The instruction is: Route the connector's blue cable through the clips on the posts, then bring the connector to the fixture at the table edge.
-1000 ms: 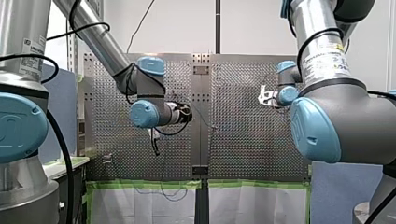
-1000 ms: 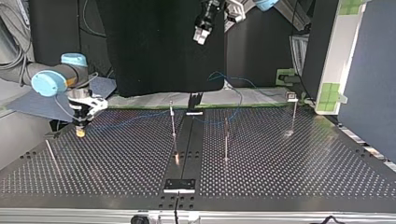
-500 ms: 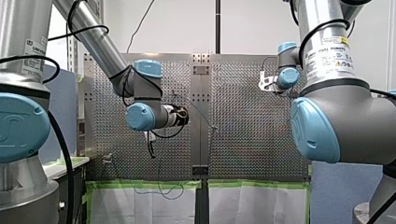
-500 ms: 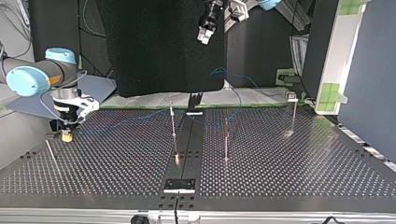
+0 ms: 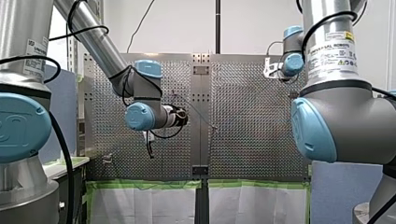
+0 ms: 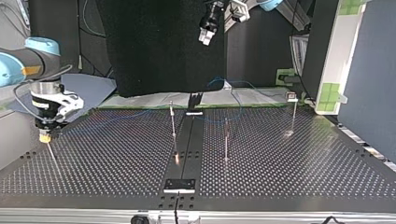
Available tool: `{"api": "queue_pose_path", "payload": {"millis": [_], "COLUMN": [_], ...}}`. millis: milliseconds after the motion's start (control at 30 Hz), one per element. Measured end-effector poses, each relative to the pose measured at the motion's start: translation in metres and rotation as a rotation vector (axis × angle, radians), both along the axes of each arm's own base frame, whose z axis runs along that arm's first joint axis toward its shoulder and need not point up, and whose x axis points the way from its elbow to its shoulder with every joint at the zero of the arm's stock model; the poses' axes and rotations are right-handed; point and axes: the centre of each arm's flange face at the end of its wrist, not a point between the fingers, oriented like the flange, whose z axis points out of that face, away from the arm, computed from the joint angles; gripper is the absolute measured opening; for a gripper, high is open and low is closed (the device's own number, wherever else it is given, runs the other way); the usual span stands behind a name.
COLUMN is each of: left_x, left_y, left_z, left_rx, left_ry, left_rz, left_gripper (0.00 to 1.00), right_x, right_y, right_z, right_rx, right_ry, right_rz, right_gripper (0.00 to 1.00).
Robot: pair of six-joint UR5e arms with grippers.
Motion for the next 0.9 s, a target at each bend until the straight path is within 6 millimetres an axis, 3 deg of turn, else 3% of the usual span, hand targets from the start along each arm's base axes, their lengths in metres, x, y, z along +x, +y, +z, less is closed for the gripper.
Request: {"api": "queue_pose_path", "payload": {"millis": [300,633,900], "left_x": [0.003,0.007,0.013], "left_y": [0.001,0.001,-0.002], "left_z": [0.0,0.002,0.007], "left_rx": [0.003,0.016,0.028], "left_ry": [0.002,0.004,-0.001], "left_rz": [0.007,0.016,0.02], "left_gripper": [1.0,1.0,1.0], "right_x": [-0.02,-0.038,-0.04], "right_y": [0.009,0.005,-0.002], "right_z": [0.024,0.009,-0.008], "right_rx": [-0.04,-0.048,-0.034], "right_ry": [-0.016,-0.023,-0.019], "right_rz": [-0.046,-0.1,-0.101], "right_gripper": [0.0,0.0,0.0]}}
